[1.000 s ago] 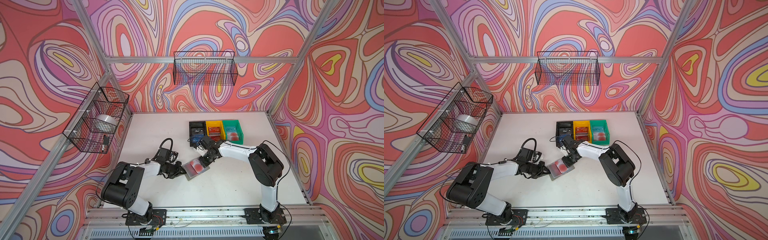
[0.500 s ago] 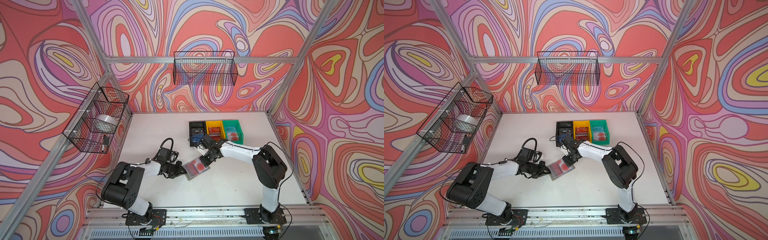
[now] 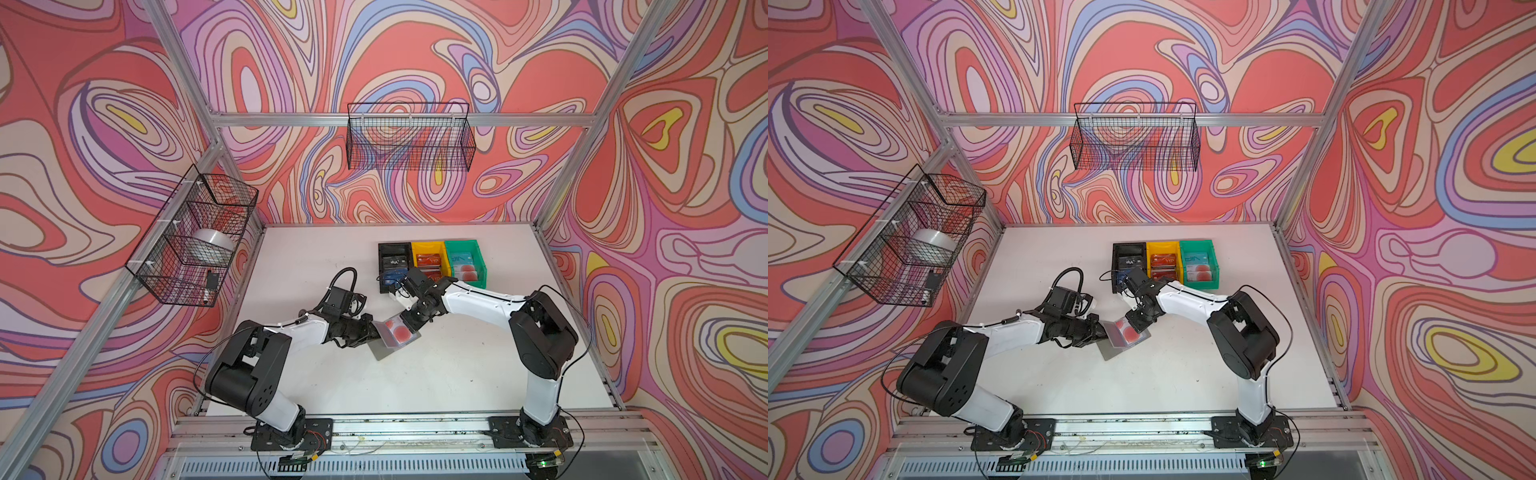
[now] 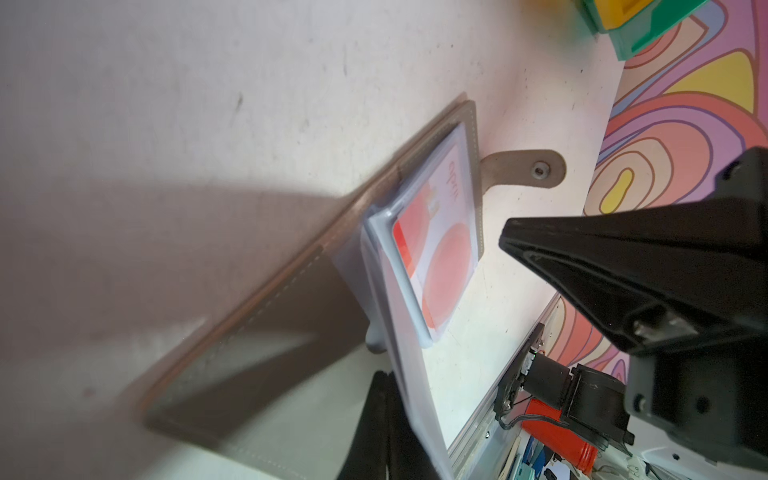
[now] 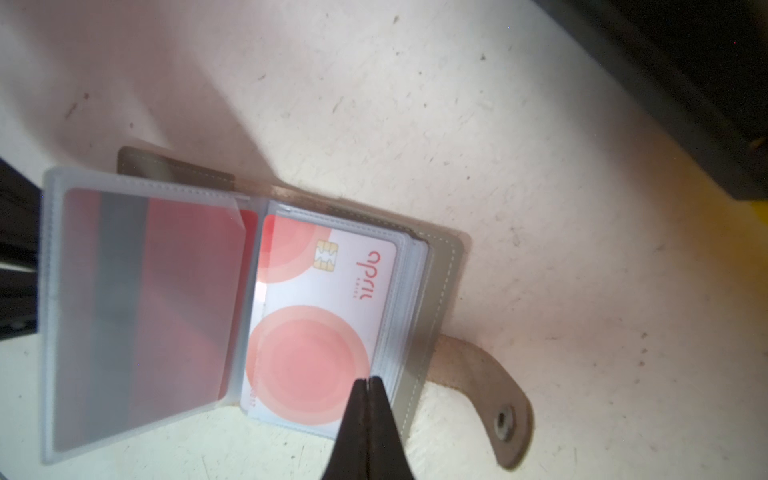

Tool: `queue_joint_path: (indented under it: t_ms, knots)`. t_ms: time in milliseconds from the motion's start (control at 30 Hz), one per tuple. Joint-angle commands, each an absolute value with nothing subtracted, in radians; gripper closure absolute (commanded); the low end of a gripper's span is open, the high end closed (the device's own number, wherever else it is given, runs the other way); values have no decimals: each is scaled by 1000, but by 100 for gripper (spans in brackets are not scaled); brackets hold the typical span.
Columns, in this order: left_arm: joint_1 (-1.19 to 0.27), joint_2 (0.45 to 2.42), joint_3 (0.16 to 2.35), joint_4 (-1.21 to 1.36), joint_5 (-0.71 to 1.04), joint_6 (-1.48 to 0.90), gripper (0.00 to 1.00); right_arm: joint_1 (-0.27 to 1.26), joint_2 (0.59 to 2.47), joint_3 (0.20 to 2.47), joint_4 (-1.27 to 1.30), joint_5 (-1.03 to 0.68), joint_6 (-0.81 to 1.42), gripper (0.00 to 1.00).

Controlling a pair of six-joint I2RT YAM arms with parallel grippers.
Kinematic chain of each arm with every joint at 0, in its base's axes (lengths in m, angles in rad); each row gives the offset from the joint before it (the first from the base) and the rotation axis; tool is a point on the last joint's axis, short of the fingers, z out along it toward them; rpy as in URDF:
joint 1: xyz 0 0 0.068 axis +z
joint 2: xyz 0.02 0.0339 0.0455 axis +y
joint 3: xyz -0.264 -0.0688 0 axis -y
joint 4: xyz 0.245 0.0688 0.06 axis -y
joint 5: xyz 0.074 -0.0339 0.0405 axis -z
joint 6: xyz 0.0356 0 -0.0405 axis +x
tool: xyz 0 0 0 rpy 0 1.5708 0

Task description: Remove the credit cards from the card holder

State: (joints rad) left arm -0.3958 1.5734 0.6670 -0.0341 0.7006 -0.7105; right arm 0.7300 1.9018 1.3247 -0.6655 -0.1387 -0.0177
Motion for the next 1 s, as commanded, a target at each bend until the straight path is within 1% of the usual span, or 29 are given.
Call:
queue_joint_path:
  t_ms: [0, 167, 367, 700, 967]
  knots:
    - [-416, 1611, 719, -32, 695, -721, 94, 737, 1899, 1328, -661, -159, -29, 97]
    - [-434, 1652, 768, -28, 705, -720, 94, 738, 1879, 1332, -670, -117, -34, 97]
    - [-438, 1669, 770, -37, 708, -710, 94, 737, 1859, 1339, -695, -48, -54, 96]
    - [-433, 1596, 706, -100, 677, -672, 95, 738, 1912, 1365, -687, -93, -63, 96]
    - [-391, 1541, 638, -118, 678, -663, 95, 738, 1967, 1400, -678, -114, -60, 97]
